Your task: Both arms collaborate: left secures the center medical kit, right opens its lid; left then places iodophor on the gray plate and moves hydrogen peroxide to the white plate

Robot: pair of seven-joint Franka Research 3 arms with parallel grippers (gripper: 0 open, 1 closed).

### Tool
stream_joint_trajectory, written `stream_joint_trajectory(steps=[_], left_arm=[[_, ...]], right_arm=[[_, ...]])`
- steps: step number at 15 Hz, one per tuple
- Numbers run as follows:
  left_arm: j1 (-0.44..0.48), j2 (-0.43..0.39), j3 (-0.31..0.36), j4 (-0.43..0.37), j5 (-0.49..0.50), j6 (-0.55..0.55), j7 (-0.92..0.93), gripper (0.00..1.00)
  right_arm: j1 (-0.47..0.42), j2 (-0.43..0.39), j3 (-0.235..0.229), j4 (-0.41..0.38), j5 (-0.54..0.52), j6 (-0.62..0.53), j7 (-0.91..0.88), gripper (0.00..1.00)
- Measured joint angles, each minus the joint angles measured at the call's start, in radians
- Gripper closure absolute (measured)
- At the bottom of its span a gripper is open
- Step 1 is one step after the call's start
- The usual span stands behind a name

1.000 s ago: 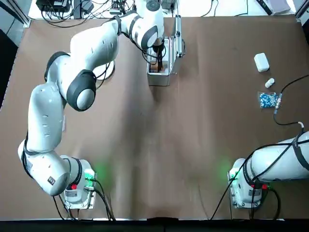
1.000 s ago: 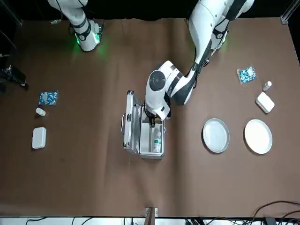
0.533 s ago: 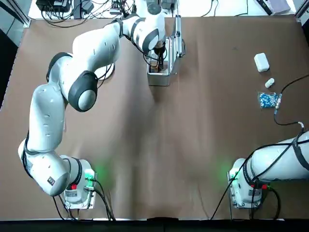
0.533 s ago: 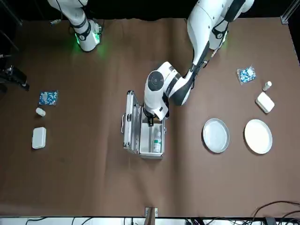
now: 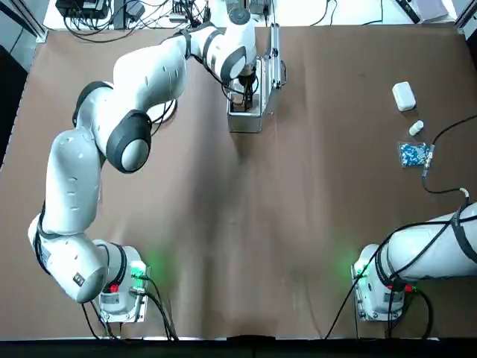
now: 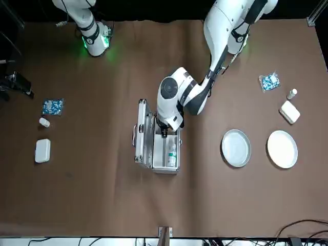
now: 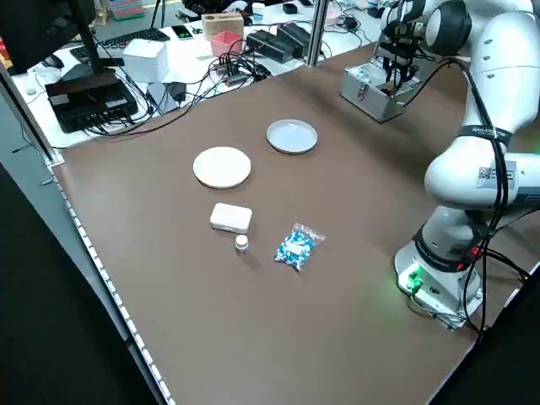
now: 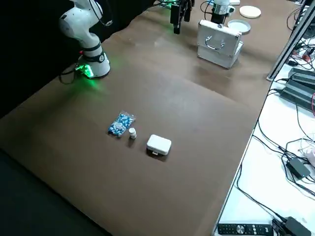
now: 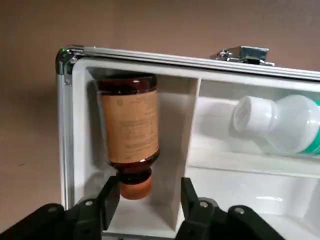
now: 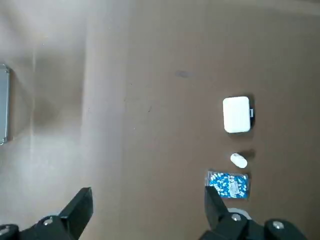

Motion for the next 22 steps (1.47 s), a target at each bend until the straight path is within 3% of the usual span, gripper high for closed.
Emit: stream_joint_trajectory(steps=[22], left_arm=[[-0.008,0.003,-0.007,0.005,0.009,-0.077,0.027,0.43]], right_arm=[[0.001,0.000,0.001,-0.003,0.000,-0.002,0.000,0.01]])
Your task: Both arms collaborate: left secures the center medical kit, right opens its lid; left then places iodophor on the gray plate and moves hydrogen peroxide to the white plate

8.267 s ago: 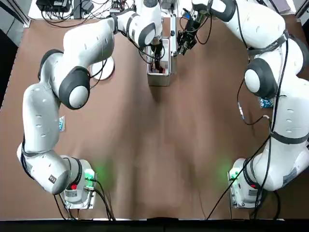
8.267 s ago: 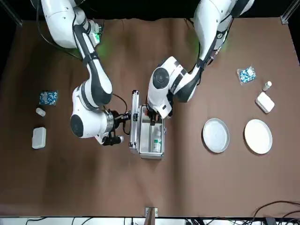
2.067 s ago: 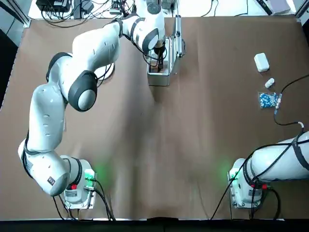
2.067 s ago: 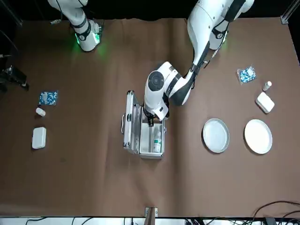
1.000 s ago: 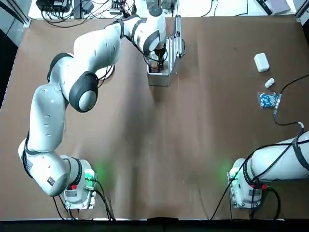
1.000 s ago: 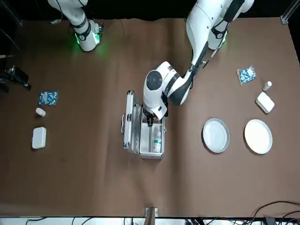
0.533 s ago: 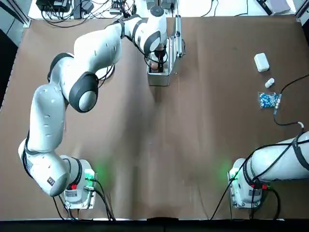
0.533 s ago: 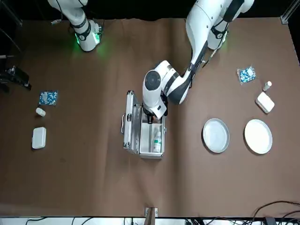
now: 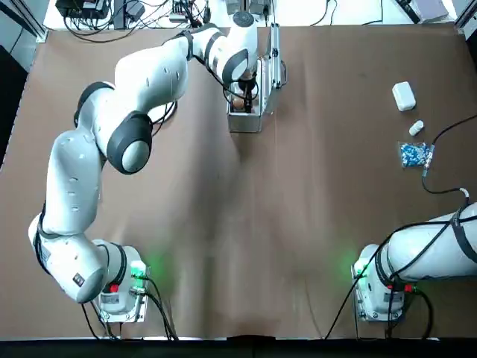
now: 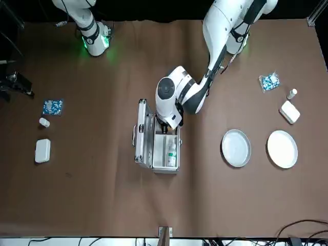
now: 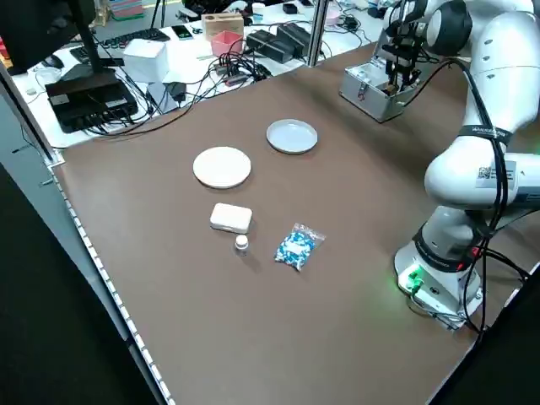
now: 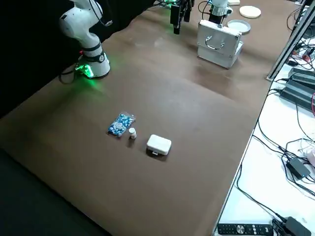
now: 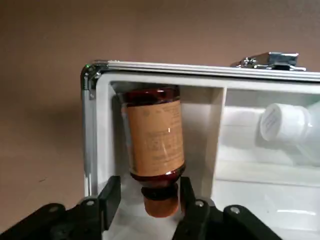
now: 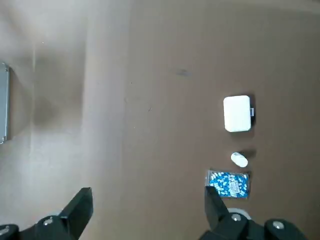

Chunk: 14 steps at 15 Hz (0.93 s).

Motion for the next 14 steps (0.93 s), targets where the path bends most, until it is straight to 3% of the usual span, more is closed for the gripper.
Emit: stream_joint_trajectory(steps=[9,11,14], left_arm=[[0.000,0.011,0.001,0.000,0.000,0.003,0.000,0.44],[0.000,0.016,0.001,-0.001,0.000,0.003,0.000,0.48],[-0.001,0.018,-0.002,-0.001,0.000,0.004,0.000,0.61]], right_arm=[[0.001,0.000,0.001,-0.001,0.000,-0.007,0.000,0.01],[0.004,0.000,0.001,-0.001,0.000,-0.007,0.000,0.01],[0.006,0.000,0.001,-0.001,0.000,-0.007,0.000,0.01]])
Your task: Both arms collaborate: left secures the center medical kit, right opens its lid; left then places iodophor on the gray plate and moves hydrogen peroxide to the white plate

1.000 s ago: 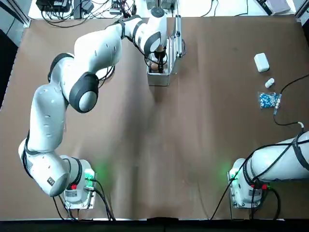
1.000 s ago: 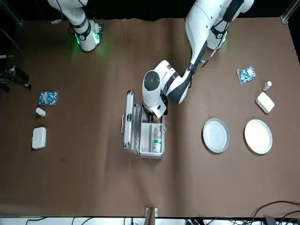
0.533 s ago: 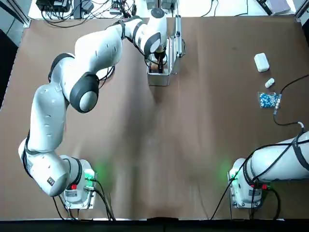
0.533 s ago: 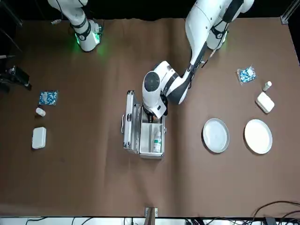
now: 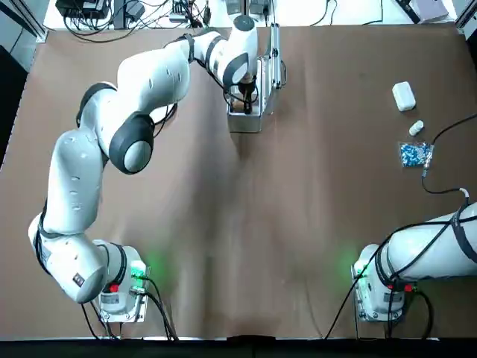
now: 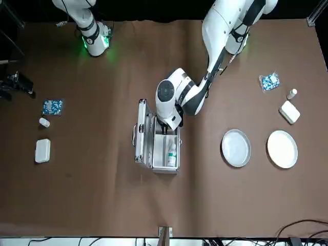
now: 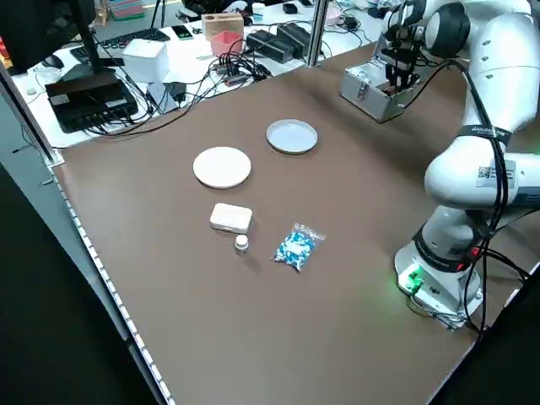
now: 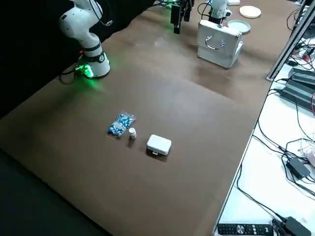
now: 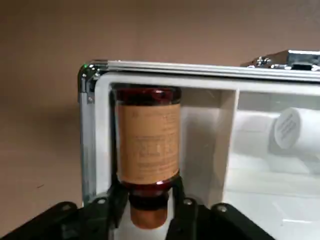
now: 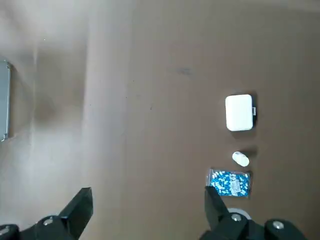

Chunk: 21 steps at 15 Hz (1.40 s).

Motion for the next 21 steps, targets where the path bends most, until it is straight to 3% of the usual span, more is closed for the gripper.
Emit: stream_joint_trajectory(steps=[1,11,15,21], left_arm=[[-0.001,0.000,-0.002,0.000,0.000,0.002,0.000,0.67],[0.010,-0.007,0.001,0.016,0.000,0.015,-0.005,0.67],[0.047,-0.061,0.000,0.033,-0.002,0.014,-0.005,0.67],[0.142,-0.150,0.000,0.033,-0.080,0.007,-0.002,0.67]], right_arm=[[0.000,0.000,0.000,0.000,0.000,0.000,0.000,0.01],[0.001,0.000,0.000,-0.005,0.000,0.000,0.000,0.01],[0.001,0.000,0.000,-0.007,0.000,0.000,0.000,0.01],[0.010,0.005,0.001,-0.009,0.000,0.000,0.000,0.01]])
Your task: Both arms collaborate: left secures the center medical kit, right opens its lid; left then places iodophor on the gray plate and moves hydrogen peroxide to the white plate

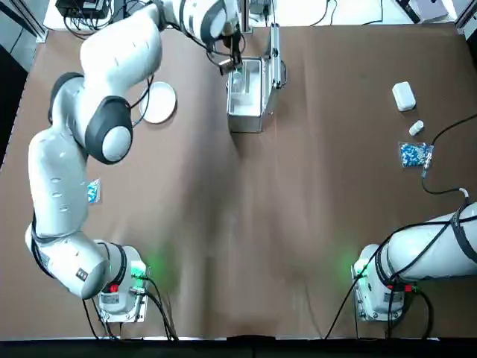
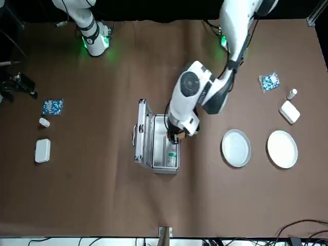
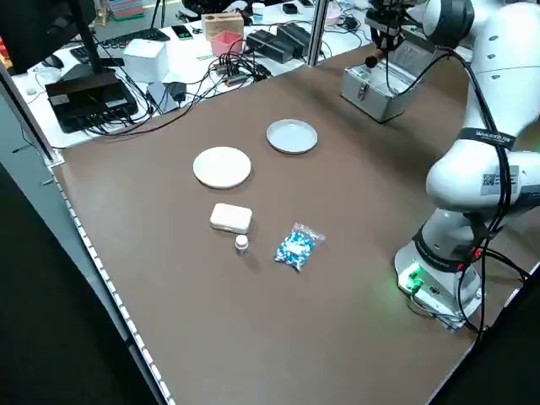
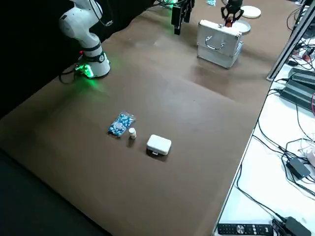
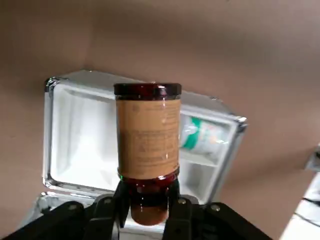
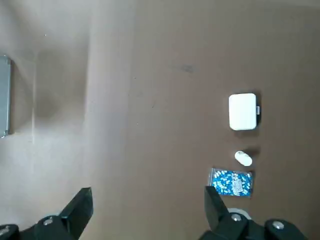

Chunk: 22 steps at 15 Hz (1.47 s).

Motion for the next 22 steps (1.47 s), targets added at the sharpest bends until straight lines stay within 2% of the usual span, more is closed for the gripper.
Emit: stream_joint_trajectory(steps=[6,10,17,22], left_arm=[[0.150,-0.044,0.001,0.000,-0.147,-0.012,0.148,0.67],[0.241,-0.046,0.002,-0.002,-0.196,-0.061,0.303,0.67],[0.435,-0.046,-0.015,-0.004,-0.317,-0.161,0.681,0.67],[0.541,-0.046,-0.036,-0.004,-0.400,-0.267,0.922,0.67]], right_arm=[[0.030,0.021,0.002,-0.001,0.000,0.000,0.000,0.01],[0.040,0.026,0.002,-0.001,0.000,0.000,0.000,0.01],[-0.031,0.025,-0.013,0.001,0.000,-0.009,-0.021,0.01],[-0.044,0.025,-0.014,0.002,0.000,-0.024,-0.049,0.01]])
